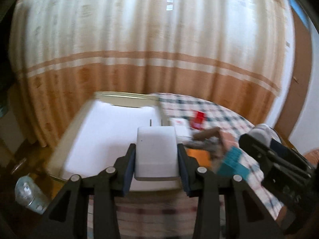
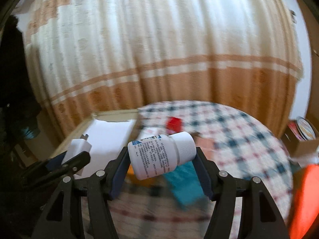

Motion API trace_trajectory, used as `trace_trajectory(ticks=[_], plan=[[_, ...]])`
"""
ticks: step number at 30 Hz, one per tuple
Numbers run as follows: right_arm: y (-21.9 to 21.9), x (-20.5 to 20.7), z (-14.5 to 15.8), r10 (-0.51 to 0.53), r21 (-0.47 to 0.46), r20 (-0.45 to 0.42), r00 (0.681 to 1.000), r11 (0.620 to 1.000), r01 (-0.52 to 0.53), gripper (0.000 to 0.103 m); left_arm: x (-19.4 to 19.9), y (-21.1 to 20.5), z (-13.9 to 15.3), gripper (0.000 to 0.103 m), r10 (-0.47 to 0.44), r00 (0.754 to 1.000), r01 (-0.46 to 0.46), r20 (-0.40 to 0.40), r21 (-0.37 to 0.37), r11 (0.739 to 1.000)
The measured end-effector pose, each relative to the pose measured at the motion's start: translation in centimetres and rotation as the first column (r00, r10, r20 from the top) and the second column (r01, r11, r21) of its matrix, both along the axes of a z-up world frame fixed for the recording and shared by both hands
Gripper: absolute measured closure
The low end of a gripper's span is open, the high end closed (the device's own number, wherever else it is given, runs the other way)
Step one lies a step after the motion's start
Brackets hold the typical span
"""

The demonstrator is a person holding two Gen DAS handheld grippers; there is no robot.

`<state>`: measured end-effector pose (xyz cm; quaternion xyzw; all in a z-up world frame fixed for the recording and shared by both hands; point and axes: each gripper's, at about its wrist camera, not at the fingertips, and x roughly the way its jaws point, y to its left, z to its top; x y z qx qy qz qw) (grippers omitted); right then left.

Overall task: Organize rigid objects
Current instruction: 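Carry the charger into the gold tray and open the left tool while the right tool carries the bottle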

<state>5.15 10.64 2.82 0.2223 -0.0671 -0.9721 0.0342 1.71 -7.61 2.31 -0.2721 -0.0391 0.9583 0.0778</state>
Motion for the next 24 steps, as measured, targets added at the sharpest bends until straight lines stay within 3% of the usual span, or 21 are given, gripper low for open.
trace_trajectory(ticks=[4, 9, 13, 18, 24], plan=[[-4.1, -2.0, -0.1, 0.065, 0.050, -0.032, 0.997, 0.997, -0.064, 0.037, -1.6, -3.3, -0.9, 0.064, 0.125, 0.992, -0.125, 0.011, -0.039, 0.991], [-8.2, -4.6, -1.3, 0.121, 0.116, -0.023, 0.992, 0.986, -0.118, 0.037, -3.1, -5.3, -2.2, 0.064, 0.215, 0.976, -0.212, 0.044, -0.055, 0.976], [-9.1, -6.8, -2.2, 0.142, 0.095, 0.038, 0.989, 0.985, -0.145, 0.037, -4.0, -6.0, -2.9, 0.064, 0.245, 0.967, -0.242, 0.067, -0.055, 0.969], [-10.0, -8.0, -2.2, 0.123, 0.143, 0.034, 0.992, 0.982, -0.126, 0.037, -5.5, -6.2, -2.9, 0.064, 0.285, 0.956, -0.277, 0.073, -0.102, 0.955], [-10.4, -10.2, -3.1, 0.112, 0.142, 0.091, 0.990, 0.982, -0.124, 0.037, -6.5, -5.9, -3.1, 0.064, 0.314, 0.947, -0.301, 0.069, -0.151, 0.942]])
